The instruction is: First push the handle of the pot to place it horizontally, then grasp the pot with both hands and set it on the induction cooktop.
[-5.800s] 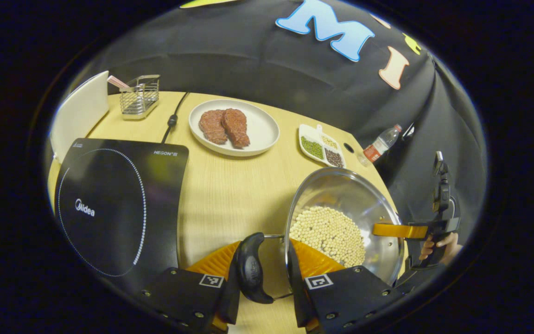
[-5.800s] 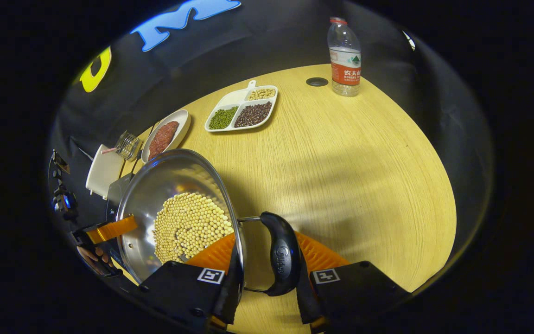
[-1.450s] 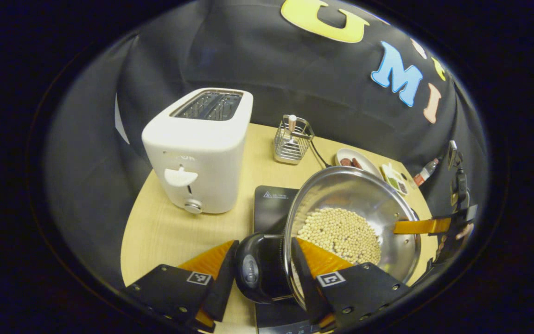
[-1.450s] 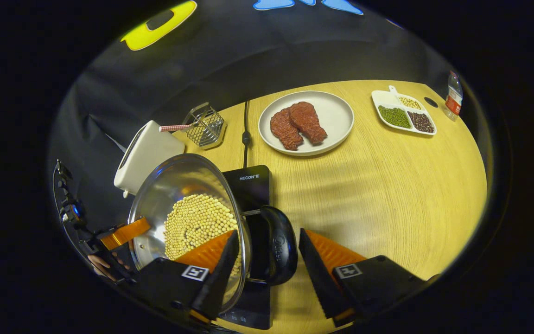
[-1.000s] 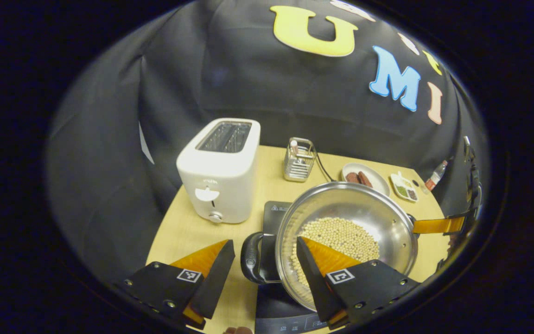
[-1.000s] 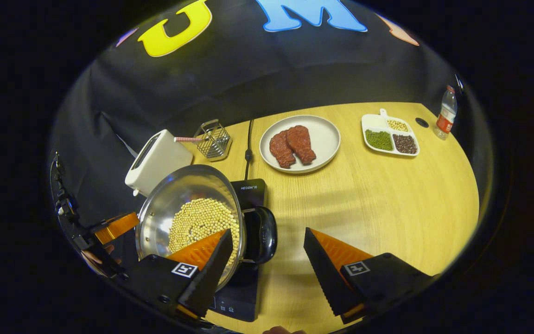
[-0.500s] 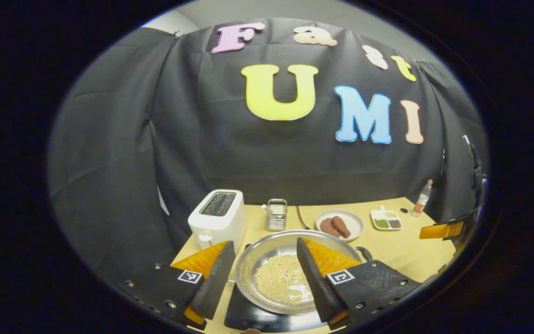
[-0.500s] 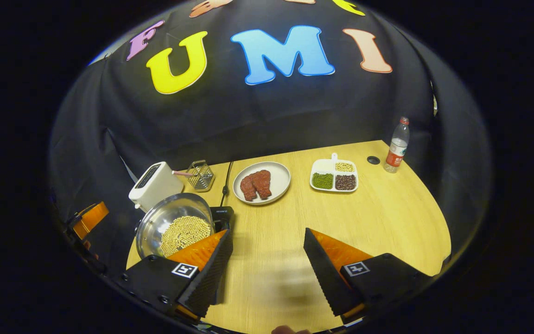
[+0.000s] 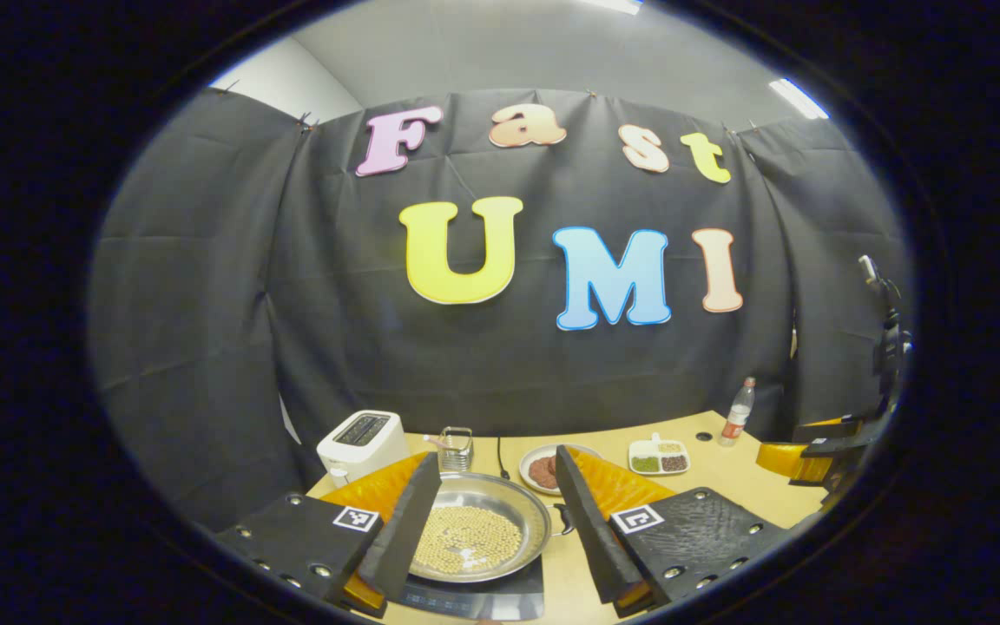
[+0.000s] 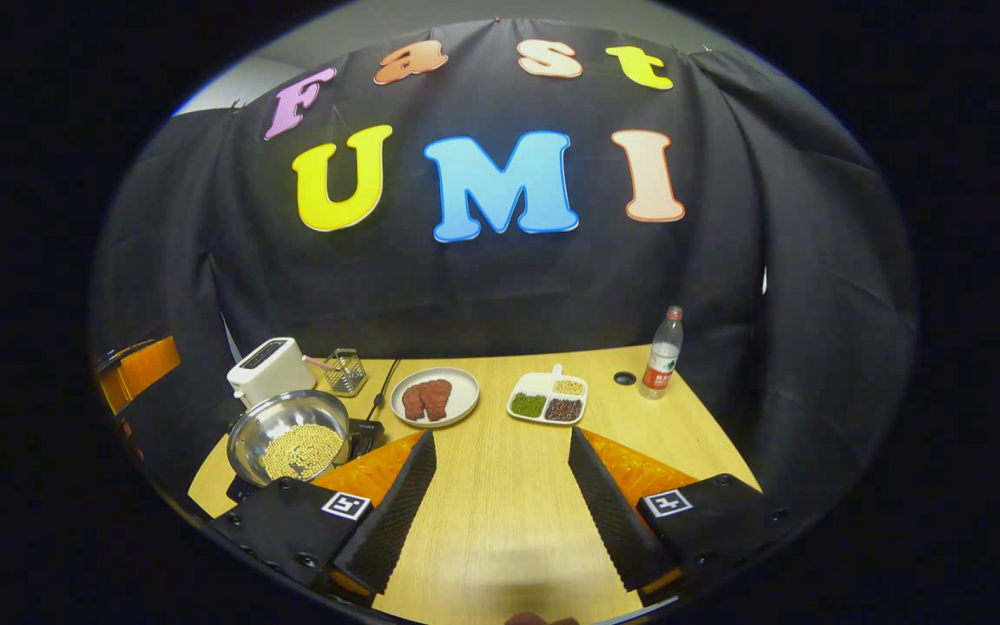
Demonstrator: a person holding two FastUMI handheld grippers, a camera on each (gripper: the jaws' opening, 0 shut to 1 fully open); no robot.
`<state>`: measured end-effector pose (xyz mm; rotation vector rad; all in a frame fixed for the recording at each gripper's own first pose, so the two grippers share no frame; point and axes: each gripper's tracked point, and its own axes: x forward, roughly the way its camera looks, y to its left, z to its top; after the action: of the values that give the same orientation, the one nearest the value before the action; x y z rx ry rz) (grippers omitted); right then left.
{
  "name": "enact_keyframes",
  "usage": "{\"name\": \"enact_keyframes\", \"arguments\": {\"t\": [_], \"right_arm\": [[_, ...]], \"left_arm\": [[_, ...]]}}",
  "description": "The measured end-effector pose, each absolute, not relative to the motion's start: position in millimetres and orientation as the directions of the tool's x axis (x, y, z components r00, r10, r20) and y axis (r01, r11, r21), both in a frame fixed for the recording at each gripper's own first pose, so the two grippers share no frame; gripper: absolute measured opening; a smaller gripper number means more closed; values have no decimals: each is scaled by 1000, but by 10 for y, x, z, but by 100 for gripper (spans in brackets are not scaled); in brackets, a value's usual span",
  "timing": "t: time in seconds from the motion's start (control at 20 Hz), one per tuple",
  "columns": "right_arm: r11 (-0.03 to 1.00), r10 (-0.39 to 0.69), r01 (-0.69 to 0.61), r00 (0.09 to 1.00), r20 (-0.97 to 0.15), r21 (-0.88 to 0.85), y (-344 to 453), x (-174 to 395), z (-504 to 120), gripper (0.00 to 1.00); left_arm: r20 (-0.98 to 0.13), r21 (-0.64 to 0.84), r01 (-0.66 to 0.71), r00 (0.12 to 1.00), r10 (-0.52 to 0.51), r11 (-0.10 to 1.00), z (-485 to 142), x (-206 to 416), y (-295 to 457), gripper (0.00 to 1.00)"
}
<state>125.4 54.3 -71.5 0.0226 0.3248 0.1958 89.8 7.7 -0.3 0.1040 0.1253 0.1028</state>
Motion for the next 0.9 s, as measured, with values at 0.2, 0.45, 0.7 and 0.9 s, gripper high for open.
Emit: {"name": "enact_keyframes", "arguments": {"t": [0.2,0.45,0.7,0.9], "right_arm": [[981,191,-192,967,-169,12,138,1006,-363,98],[984,178,-178,982,-70,10,-345,568,-279,98],[986,169,-170,984,-62,2,-732,211,-415,98],[979,202,-202,975,-96,17,-734,-8,-594,98]], "left_arm": [[-139,111,-73,986,88,991,-119,476,-621,79],[-81,67,-97,991,102,993,-37,-17,-1065,78],[-23,47,-71,997,72,996,9,-376,-1695,79],[-17,-17,-14,1000,14,1000,-42,-532,-2070,78]]}}
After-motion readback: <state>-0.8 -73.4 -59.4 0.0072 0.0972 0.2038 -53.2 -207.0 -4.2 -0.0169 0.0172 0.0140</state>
